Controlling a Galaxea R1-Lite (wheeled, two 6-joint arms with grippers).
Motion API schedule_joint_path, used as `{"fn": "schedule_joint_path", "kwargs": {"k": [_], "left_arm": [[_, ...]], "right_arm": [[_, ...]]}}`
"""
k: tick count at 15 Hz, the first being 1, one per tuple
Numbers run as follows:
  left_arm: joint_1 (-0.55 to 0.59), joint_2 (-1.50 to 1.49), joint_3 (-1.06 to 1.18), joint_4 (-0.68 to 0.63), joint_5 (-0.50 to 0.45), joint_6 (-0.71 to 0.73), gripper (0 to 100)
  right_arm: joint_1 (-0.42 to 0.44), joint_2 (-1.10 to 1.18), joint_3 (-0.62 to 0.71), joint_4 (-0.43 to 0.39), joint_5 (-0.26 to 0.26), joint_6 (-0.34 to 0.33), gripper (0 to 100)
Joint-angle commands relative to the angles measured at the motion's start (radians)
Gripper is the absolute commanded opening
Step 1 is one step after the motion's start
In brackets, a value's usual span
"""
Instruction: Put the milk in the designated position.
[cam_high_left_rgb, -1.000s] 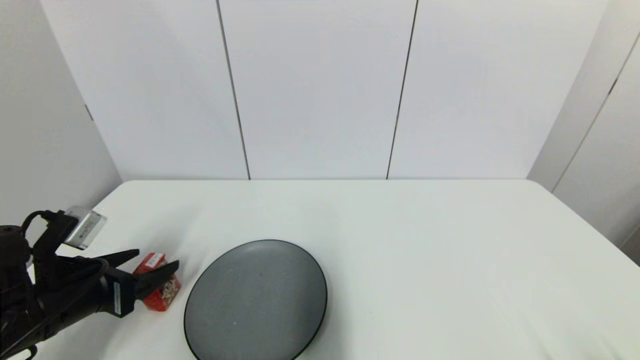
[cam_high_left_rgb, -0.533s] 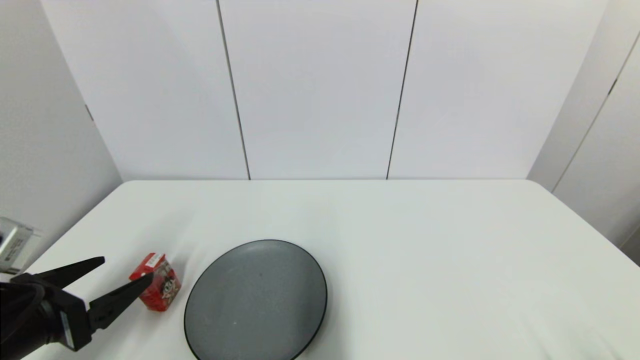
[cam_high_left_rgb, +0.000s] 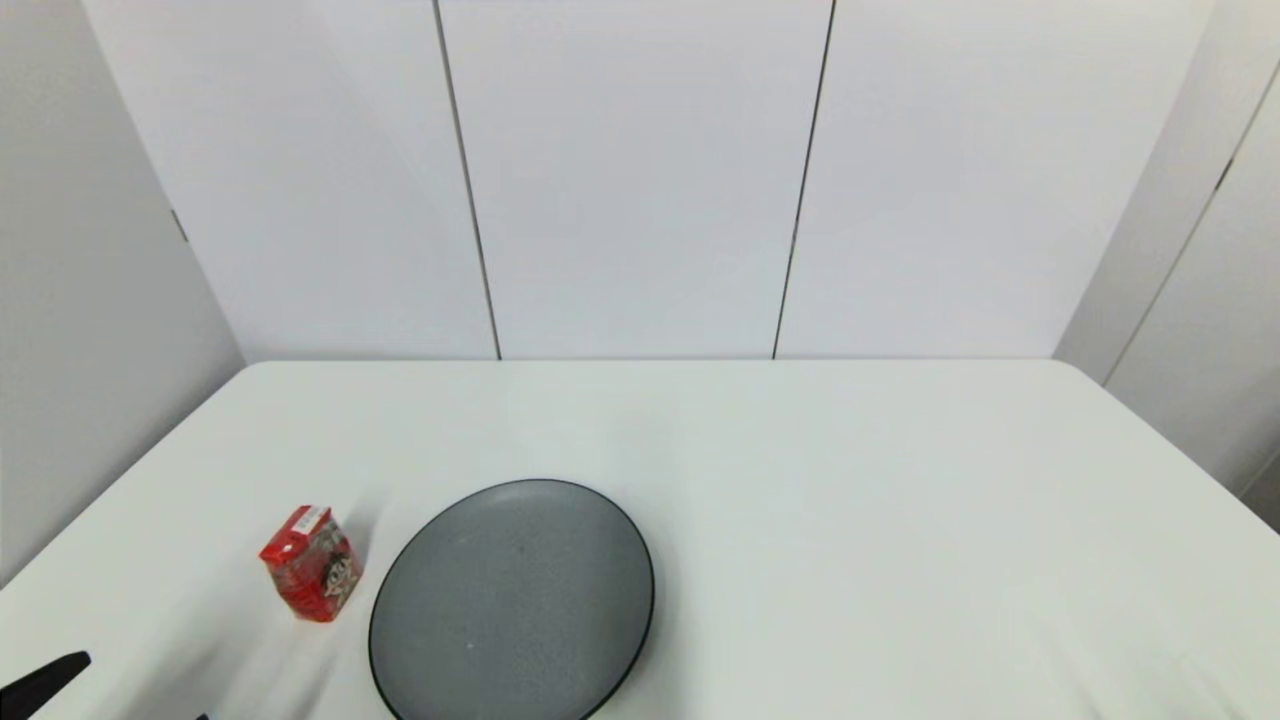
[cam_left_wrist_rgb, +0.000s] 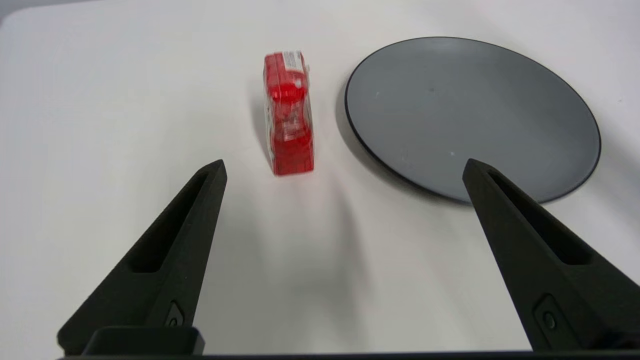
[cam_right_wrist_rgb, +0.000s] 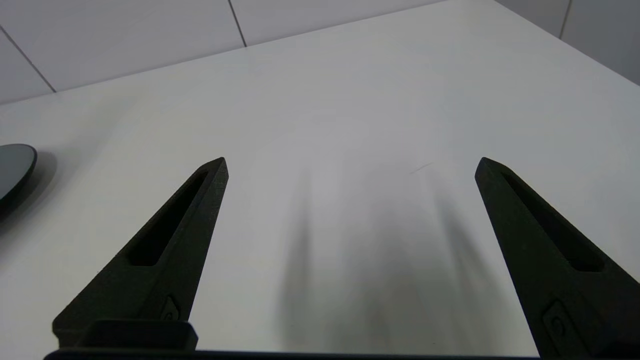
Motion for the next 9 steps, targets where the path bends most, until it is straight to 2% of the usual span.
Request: {"fn": "schedule_joint_path", "kwargs": {"k": [1, 2, 4, 9], "left_arm": [[0.003, -0.281, 0.090, 0.018, 0.144, 0.005, 100], [0.003, -0.330, 0.090, 0.036, 0.212, 0.005, 100], [0.003, -0.453, 0.090, 0.171, 0.249, 0.011, 100], [0.003, -0.447, 0.090, 0.156, 0.242, 0.066, 100]], "right_arm": [[0.001, 0.002, 0.000, 0.000, -0.001, 0.001, 100], [0.001, 0.002, 0.000, 0.000, -0.001, 0.001, 100], [0.001, 0.002, 0.000, 0.000, -0.001, 0.001, 100], [0.001, 0.002, 0.000, 0.000, -0.001, 0.001, 100]]}}
